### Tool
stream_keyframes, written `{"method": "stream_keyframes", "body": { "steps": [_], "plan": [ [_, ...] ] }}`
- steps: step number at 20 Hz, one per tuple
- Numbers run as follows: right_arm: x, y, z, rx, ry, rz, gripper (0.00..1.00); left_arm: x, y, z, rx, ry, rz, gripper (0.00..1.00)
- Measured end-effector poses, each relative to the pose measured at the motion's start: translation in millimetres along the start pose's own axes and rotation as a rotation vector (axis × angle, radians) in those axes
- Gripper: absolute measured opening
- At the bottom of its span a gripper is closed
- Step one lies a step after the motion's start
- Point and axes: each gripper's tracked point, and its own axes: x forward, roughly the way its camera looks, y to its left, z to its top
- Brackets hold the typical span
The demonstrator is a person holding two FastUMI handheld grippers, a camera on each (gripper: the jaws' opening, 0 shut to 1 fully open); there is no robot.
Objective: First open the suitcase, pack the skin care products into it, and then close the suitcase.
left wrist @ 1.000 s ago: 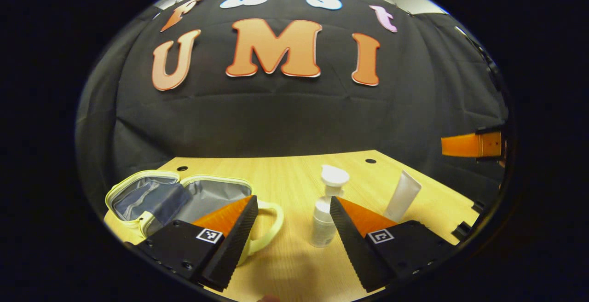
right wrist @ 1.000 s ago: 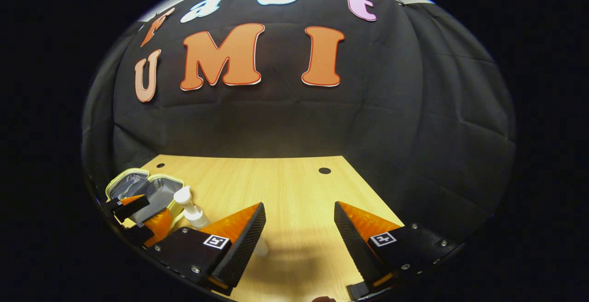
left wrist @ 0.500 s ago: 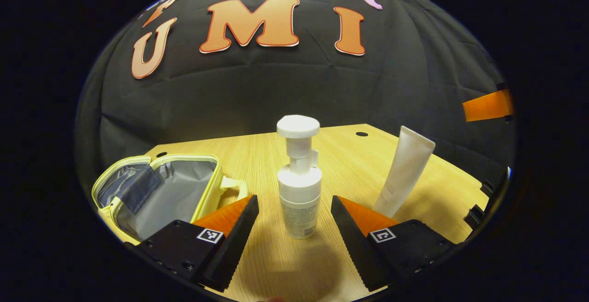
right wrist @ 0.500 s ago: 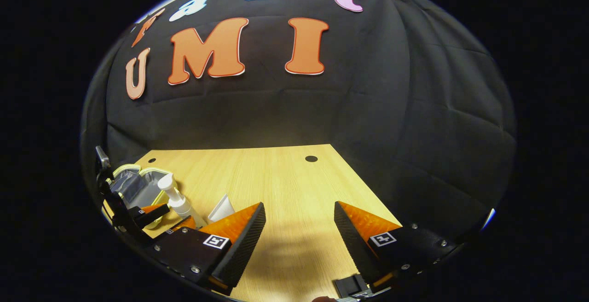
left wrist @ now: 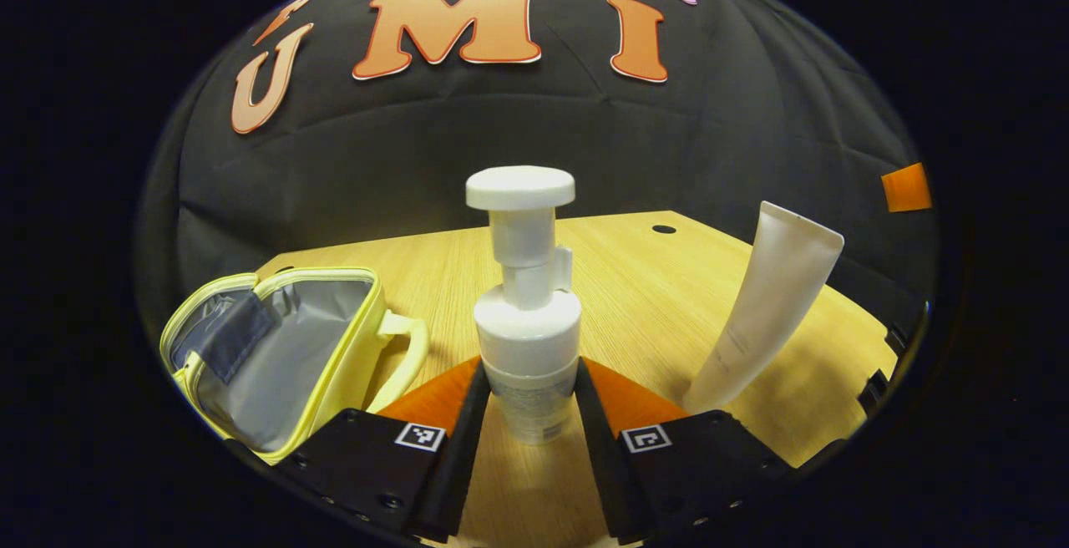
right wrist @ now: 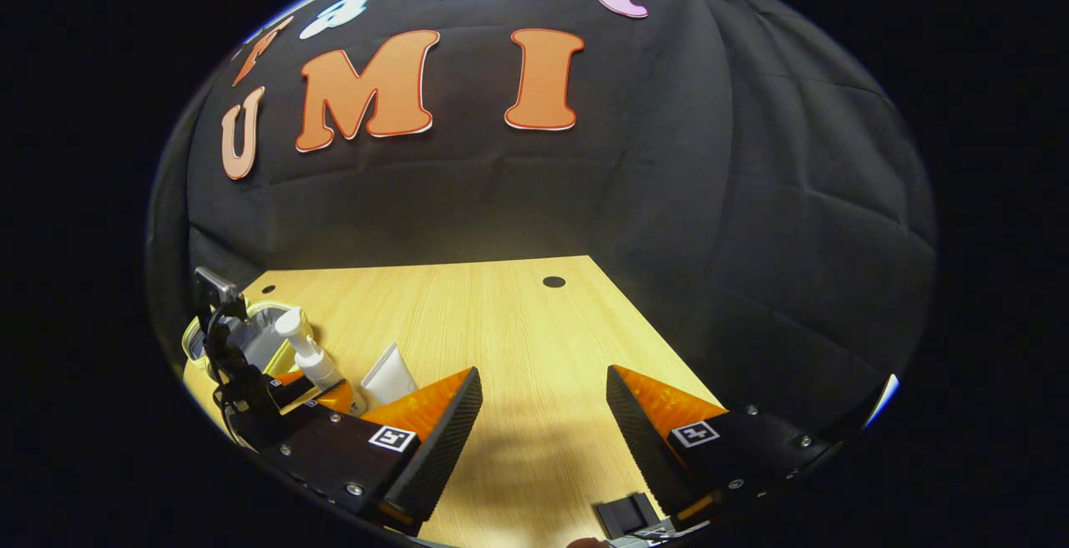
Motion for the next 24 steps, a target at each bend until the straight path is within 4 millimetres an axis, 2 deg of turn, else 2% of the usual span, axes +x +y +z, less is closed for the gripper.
{"method": "stream_keyframes", "body": {
  "steps": [3,5,11,14,19,24],
  "plan": [
    [-2,9,-5,0.004,0.018,0.019,0.95,-10,5,1,-0.063,0.044,-0.008,0.61],
    [-5,20,-5,0.009,0.020,0.039,0.96,-23,15,5,-0.071,0.061,0.001,0.60],
    [-17,72,-6,0.029,0.035,0.110,0.96,-67,52,27,-0.073,0.095,0.014,0.60],
    [-17,99,-11,0.015,0.046,0.136,0.95,-82,75,42,-0.070,0.093,0.025,0.60],
    [6,131,-35,-0.052,0.064,0.161,0.96,-107,117,67,-0.093,0.066,0.073,0.60],
    [40,138,-67,-0.049,0.149,0.172,0.96,-127,155,71,-0.070,0.052,0.146,0.61]
  ]
}}
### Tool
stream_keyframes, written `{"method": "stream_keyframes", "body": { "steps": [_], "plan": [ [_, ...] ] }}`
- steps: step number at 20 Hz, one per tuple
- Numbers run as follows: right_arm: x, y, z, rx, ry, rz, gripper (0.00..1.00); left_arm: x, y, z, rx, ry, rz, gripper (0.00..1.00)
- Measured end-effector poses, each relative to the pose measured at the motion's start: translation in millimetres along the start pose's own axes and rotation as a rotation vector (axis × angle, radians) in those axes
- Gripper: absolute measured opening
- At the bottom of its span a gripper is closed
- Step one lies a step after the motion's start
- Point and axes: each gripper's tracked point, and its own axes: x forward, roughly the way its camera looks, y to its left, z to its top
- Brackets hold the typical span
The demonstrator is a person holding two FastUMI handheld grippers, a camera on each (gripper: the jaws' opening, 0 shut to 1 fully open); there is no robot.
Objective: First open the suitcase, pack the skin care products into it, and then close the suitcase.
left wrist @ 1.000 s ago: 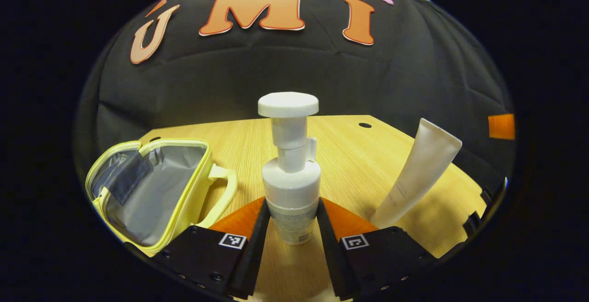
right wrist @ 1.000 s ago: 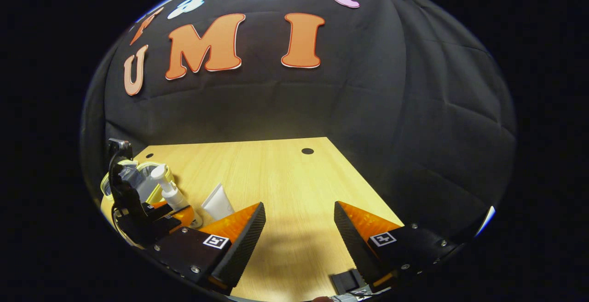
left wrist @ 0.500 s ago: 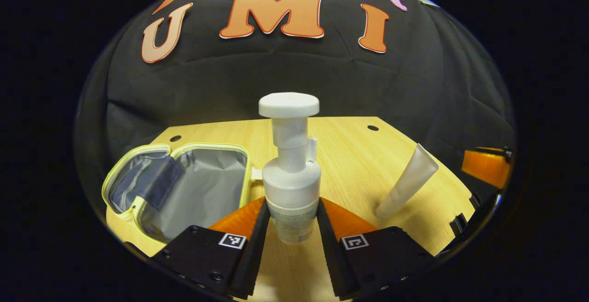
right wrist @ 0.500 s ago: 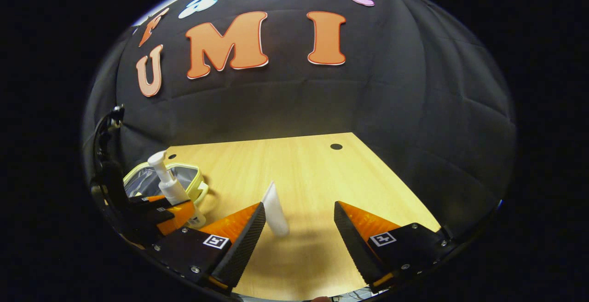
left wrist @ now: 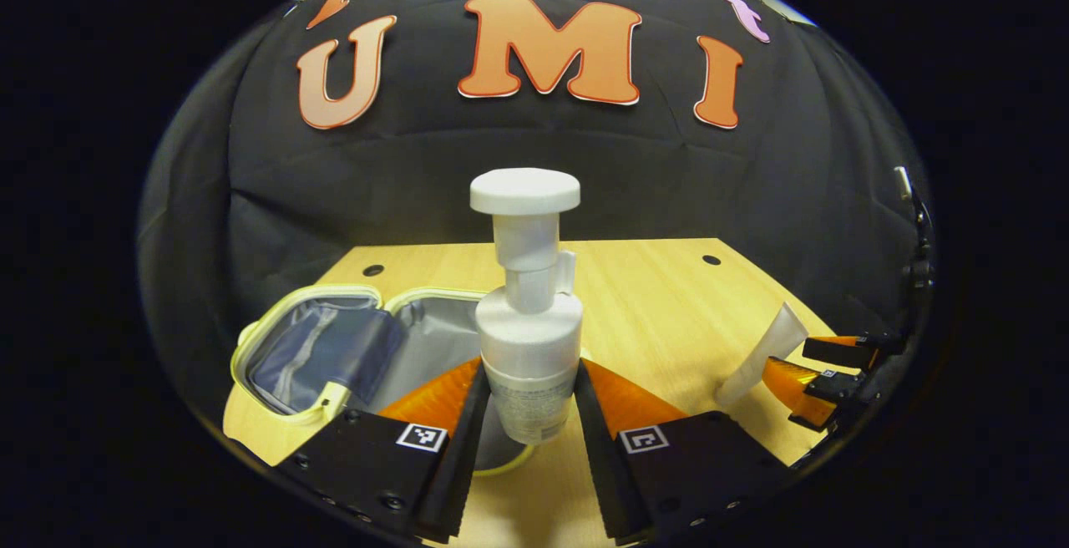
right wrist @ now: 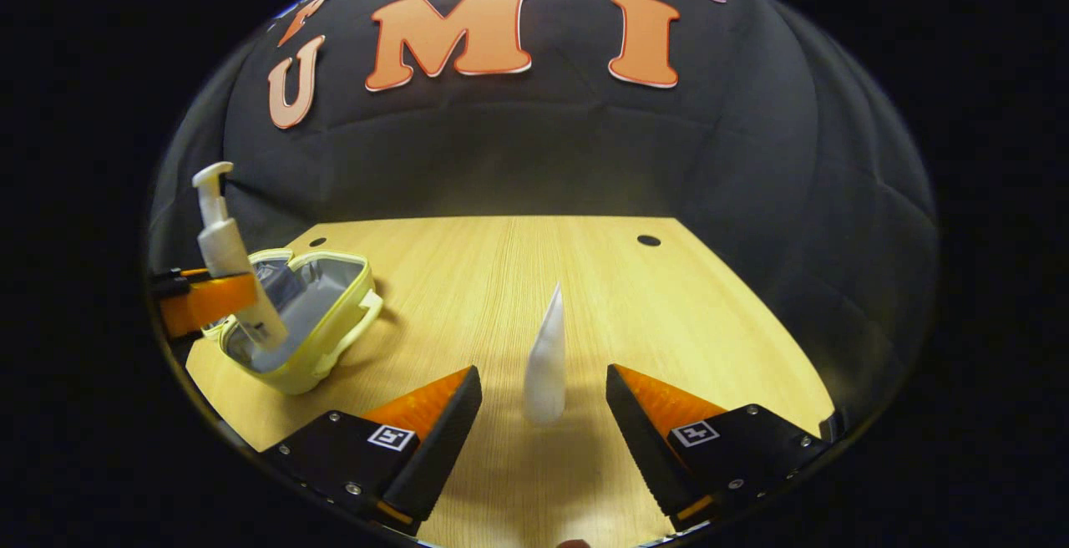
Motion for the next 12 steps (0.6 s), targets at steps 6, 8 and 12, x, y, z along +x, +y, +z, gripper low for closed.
{"method": "stream_keyframes", "body": {
  "steps": [6,8,12],
  "plan": [
    [36,-1,-33,-0.036,0.087,0.010,0.96,-14,35,-8,-0.010,0.016,0.059,0.60],
    [41,1,-34,-0.046,0.093,0.004,0.91,-13,44,-11,-0.017,0.020,0.072,0.60],
    [46,0,-36,-0.048,0.103,-0.016,0.63,-16,53,-11,-0.027,0.020,0.081,0.60]
  ]
}}
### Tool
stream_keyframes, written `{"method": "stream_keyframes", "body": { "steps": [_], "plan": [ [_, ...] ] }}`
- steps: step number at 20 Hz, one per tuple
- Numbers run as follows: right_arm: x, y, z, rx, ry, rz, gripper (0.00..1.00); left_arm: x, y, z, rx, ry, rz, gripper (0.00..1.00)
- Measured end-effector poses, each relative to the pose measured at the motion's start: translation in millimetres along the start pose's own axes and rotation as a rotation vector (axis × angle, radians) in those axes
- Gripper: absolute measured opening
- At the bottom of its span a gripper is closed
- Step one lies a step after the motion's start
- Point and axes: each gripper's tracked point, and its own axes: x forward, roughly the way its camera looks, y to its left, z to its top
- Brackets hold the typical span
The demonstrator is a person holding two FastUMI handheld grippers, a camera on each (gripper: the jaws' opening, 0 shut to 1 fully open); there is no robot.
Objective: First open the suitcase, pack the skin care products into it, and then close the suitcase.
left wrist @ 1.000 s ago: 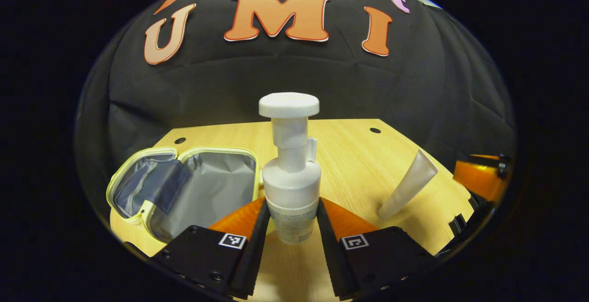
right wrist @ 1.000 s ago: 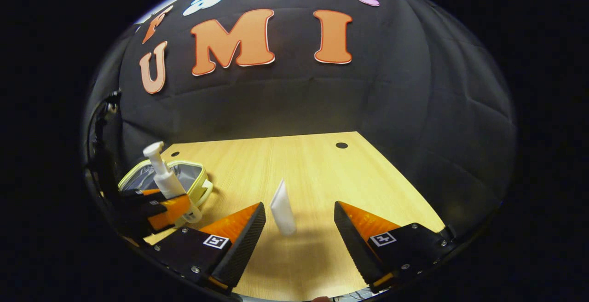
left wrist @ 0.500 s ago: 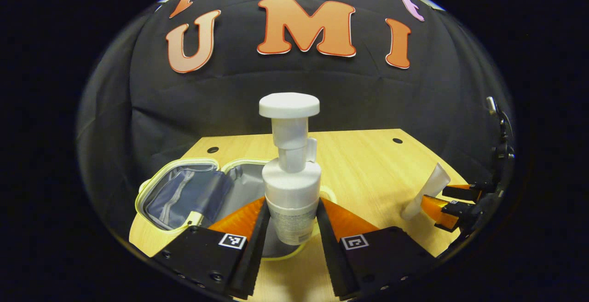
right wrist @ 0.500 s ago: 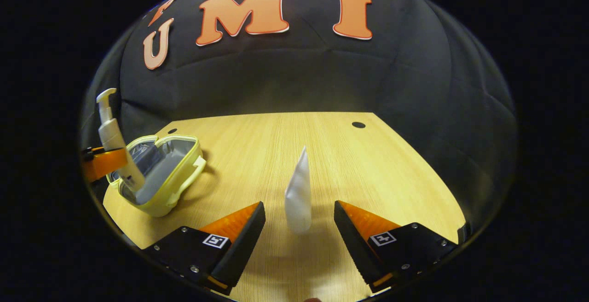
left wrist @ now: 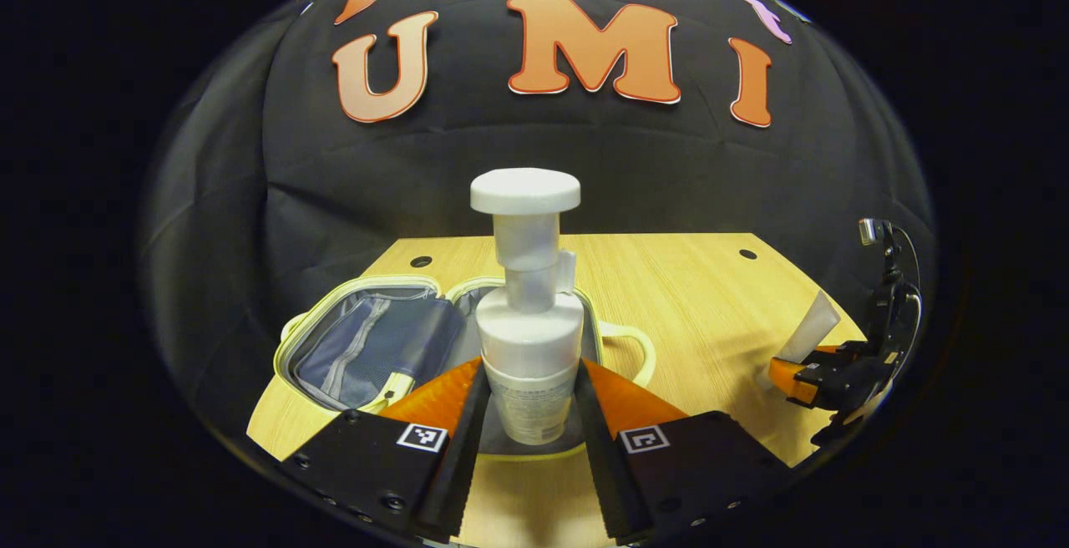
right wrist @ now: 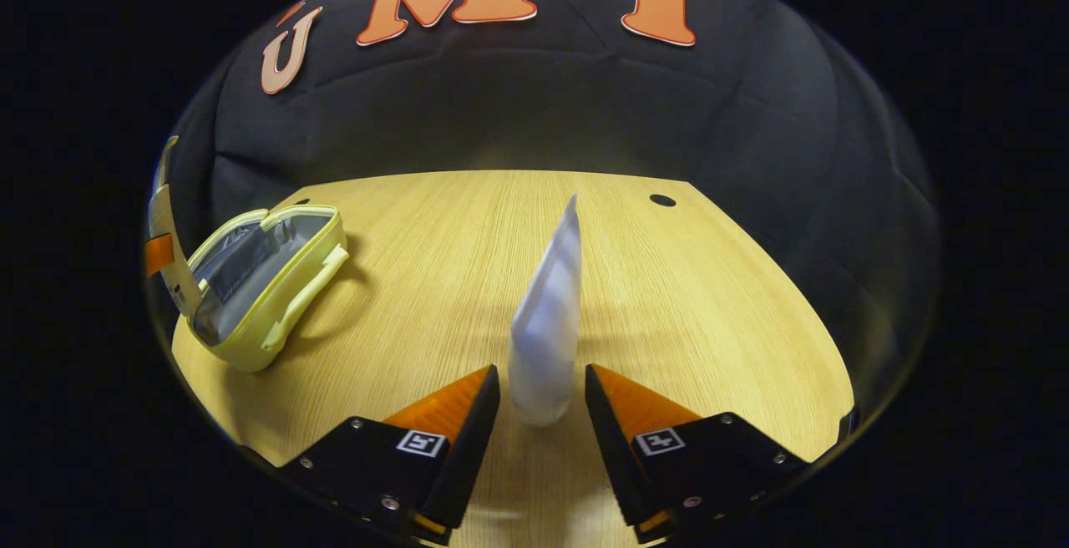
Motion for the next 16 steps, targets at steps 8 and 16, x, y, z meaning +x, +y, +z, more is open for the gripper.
{"method": "stream_keyframes", "body": {
  "steps": [8,16],
  "plan": [
    [-17,5,11,0.081,0.043,0.032,0.41,-2,6,5,-0.013,0.014,-0.037,0.60],
    [-56,38,66,0.076,0.019,0.109,0.39,11,47,33,0.078,0.147,-0.156,0.60]
  ]
}}
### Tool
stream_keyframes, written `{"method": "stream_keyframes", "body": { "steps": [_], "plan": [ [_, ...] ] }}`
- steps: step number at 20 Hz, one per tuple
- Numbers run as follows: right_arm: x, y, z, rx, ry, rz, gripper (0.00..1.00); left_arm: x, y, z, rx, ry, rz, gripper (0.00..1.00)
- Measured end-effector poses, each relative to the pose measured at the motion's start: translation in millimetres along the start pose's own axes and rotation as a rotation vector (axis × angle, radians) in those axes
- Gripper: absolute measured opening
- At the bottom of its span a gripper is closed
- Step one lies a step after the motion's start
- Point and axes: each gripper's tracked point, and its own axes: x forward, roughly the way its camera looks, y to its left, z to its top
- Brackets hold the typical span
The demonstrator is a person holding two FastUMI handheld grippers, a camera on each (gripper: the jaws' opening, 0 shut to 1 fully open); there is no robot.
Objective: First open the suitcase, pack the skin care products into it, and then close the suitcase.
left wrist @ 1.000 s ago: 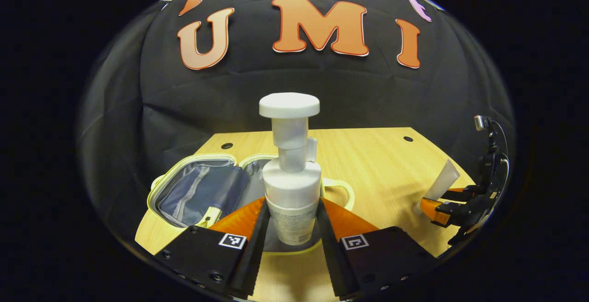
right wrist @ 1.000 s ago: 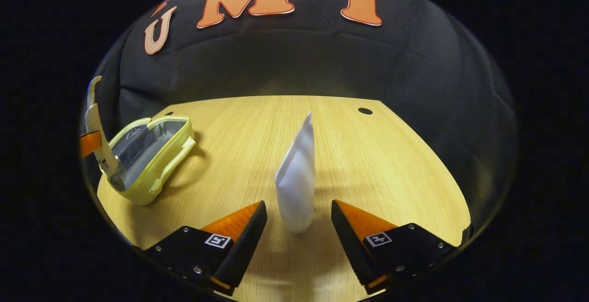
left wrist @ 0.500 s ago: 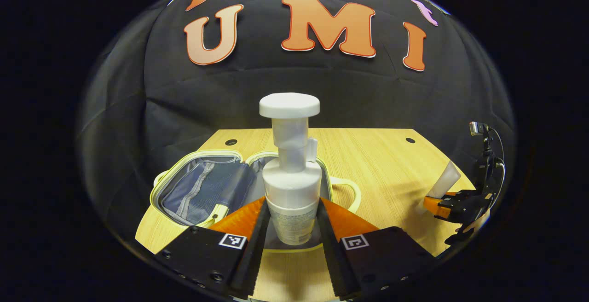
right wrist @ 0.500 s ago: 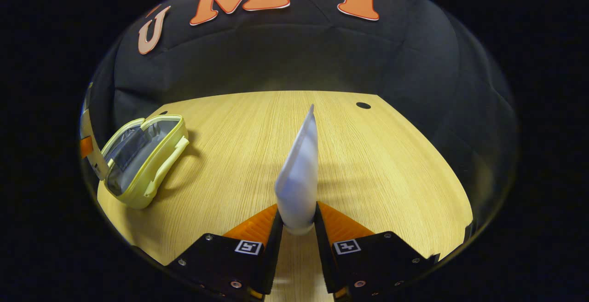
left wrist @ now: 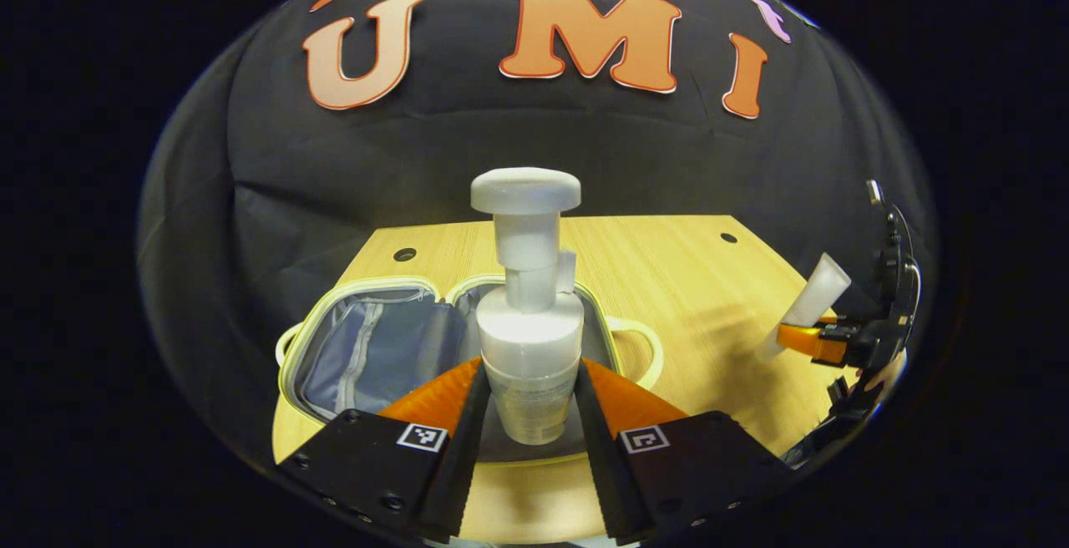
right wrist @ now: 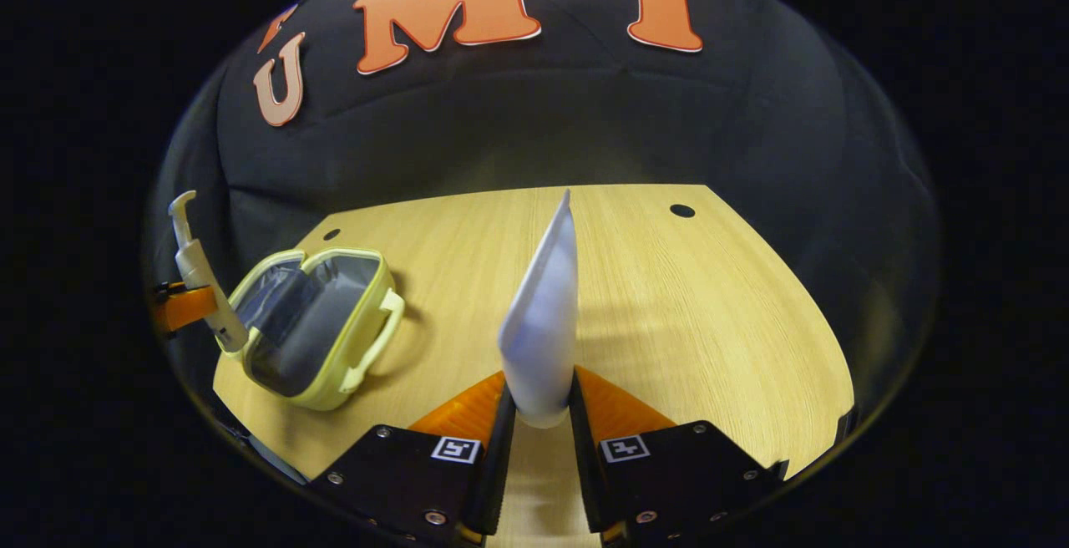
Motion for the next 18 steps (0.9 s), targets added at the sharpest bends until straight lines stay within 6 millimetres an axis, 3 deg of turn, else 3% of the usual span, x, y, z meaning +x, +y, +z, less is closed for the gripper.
{"method": "stream_keyframes", "body": {
  "steps": [1,2,7,13,14,15,18],
  "plan": [
    [-5,7,5,-0.003,-0.004,0.002,0.34,1,7,4,0.017,0.030,-0.023,0.61],
    [-10,13,11,-0.002,-0.015,0.001,0.38,2,13,7,0.028,0.064,-0.048,0.60],
    [-33,42,28,0.018,-0.056,-0.020,0.39,17,40,13,0.135,0.235,-0.141,0.61],
    [-52,61,17,0.046,-0.047,-0.057,0.39,54,39,-22,0.120,0.517,-0.241,0.61],
    [-55,61,14,0.056,-0.045,-0.067,0.34,62,40,-31,0.112,0.553,-0.253,0.61],
    [-58,61,10,0.062,-0.039,-0.078,0.39,72,39,-36,0.107,0.577,-0.255,0.61],
    [-64,55,3,0.084,-0.024,-0.113,0.39,100,35,-54,0.105,0.642,-0.263,0.61]
  ]
}}
